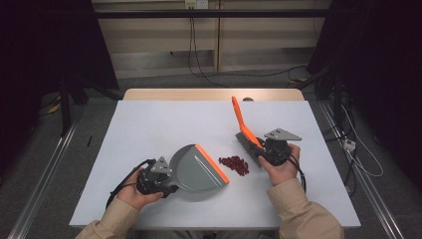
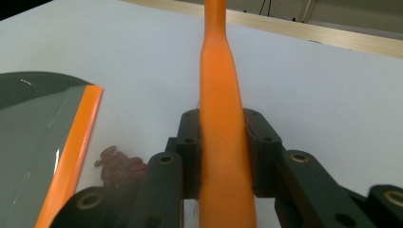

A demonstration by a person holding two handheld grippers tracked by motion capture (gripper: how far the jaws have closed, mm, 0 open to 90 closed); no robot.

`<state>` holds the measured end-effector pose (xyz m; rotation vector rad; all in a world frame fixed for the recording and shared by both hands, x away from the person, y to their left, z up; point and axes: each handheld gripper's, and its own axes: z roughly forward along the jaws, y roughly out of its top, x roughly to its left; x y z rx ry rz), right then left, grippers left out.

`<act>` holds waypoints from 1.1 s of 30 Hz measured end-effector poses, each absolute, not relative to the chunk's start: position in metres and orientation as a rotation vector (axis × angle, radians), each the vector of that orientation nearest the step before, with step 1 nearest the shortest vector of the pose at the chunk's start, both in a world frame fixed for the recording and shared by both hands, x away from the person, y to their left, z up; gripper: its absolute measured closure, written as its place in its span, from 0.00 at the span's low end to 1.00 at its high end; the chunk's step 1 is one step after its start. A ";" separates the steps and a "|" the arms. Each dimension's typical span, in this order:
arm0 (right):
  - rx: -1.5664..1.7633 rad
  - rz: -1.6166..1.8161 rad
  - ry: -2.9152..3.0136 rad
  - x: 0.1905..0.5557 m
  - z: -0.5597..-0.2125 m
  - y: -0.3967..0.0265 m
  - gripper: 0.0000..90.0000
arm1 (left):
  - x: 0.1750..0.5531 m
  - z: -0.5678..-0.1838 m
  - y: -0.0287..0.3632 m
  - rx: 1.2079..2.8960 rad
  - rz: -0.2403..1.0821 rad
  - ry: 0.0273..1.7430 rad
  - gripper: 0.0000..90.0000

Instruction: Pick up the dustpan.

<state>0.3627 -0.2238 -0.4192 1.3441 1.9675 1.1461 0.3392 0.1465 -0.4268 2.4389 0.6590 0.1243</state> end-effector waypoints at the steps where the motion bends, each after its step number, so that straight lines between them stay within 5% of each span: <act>1: 1.345 1.143 1.971 0.363 -0.420 -0.223 0.79 | 0.339 -0.427 0.146 2.442 0.124 0.655 0.71; 33: 1.322 1.038 2.051 0.370 -0.423 -0.216 0.79 | 0.336 -0.431 0.129 2.484 0.038 0.551 0.70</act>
